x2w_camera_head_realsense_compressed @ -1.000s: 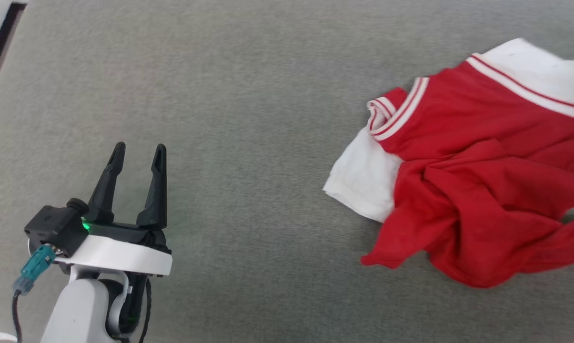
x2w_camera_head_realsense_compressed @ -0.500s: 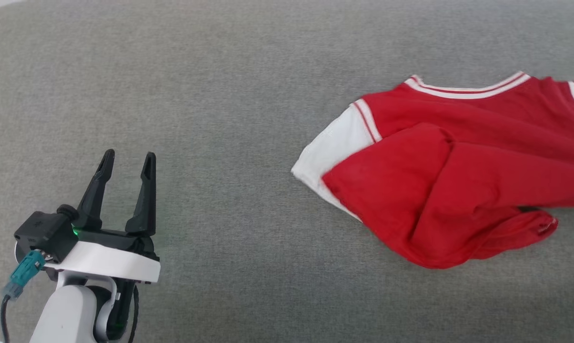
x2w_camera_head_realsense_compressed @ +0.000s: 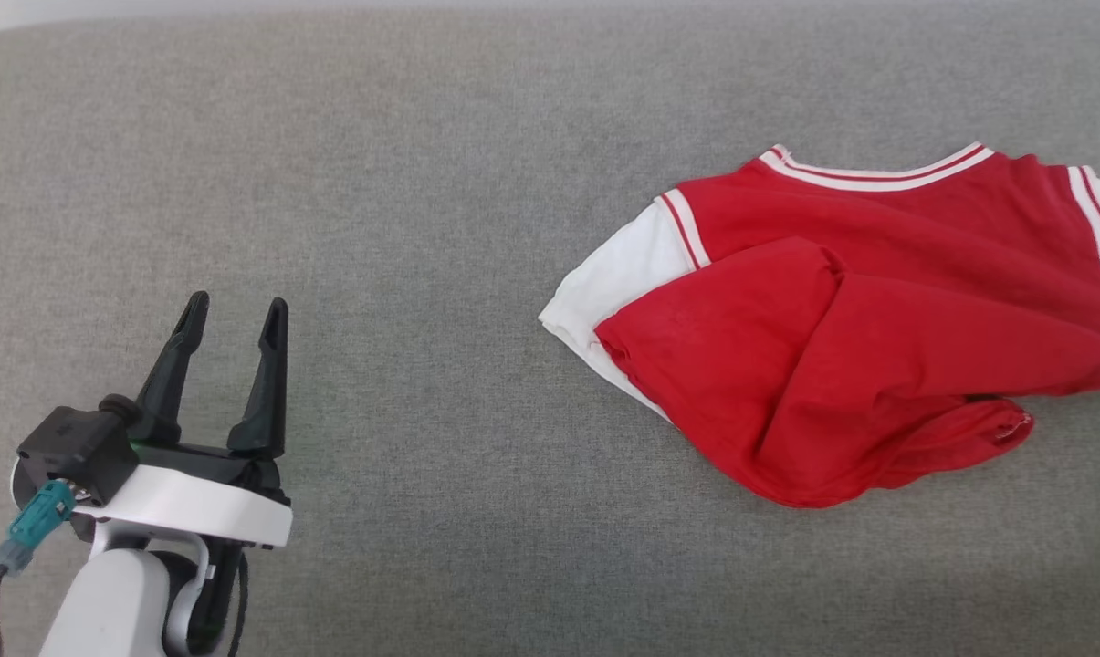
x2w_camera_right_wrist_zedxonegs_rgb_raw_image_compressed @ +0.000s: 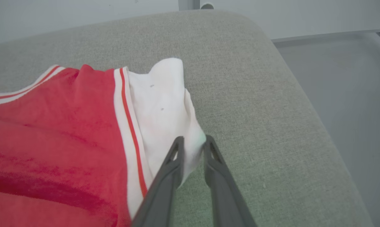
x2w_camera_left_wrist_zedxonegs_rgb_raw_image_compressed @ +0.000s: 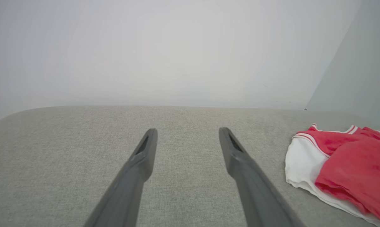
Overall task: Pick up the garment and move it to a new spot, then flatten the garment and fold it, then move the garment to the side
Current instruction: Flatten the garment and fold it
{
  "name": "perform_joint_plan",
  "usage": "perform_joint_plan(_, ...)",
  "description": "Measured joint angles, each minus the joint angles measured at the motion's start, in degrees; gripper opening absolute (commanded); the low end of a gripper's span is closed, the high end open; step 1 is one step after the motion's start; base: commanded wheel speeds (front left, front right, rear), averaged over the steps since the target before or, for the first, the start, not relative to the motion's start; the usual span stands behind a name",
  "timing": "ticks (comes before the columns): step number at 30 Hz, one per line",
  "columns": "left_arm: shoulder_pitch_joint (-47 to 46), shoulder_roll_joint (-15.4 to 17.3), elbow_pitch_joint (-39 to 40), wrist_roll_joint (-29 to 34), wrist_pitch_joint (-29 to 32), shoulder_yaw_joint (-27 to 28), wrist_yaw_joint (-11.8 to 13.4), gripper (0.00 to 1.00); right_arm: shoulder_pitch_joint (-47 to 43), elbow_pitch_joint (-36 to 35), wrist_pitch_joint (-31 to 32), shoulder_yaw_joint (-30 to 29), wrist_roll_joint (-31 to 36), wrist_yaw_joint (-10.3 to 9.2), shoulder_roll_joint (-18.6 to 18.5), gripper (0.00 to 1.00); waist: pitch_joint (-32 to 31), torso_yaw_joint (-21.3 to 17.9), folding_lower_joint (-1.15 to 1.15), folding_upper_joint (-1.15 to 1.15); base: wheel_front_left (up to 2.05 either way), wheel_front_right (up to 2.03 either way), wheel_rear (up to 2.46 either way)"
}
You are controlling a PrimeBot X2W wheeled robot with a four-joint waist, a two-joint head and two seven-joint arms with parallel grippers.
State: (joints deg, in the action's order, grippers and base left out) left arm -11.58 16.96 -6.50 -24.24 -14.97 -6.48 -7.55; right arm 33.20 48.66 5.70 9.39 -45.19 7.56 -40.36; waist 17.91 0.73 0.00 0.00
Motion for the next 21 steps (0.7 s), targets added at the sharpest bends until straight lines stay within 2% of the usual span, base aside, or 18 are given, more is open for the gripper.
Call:
perform_joint_plan(6, -0.23, 2.94, -0.05, 0.01, 0.0, -1.15, 0.0, 1.0, -1.99, -3.92, -7.06, -1.29, 1.7, 0.0, -0.1, 1.0, -2.11, -0.81, 0.0, 0.0, 0.0, 0.0, 0.0)
perform_joint_plan(10, -2.38, 6.49, 0.34, -0.49, -0.01, -4.36, 0.0, 1.0, -3.6, -7.95, -13.33, -2.69, 3.08, 0.0, 0.02, 1.0, -3.29, -1.75, 0.0, 0.0, 0.0, 0.0, 0.0)
perform_joint_plan(15, -8.92, 13.38, -0.81, -3.39, 1.36, -13.49, 0.0, 1.0, -6.44, -13.69, -17.62, -4.63, 5.72, -0.01, 2.97, 1.0, -4.01, -3.42, 0.0, 0.0, 0.0, 0.0, 0.0)
perform_joint_plan(21, -21.05, 19.23, -1.13, -13.34, 11.73, -27.67, -0.01, 1.0, -9.18, -20.96, -18.3, -7.84, 9.43, 0.0, 7.7, 1.0, -3.3, -6.1, 0.0, 0.0, 0.0, 0.0, 0.0)
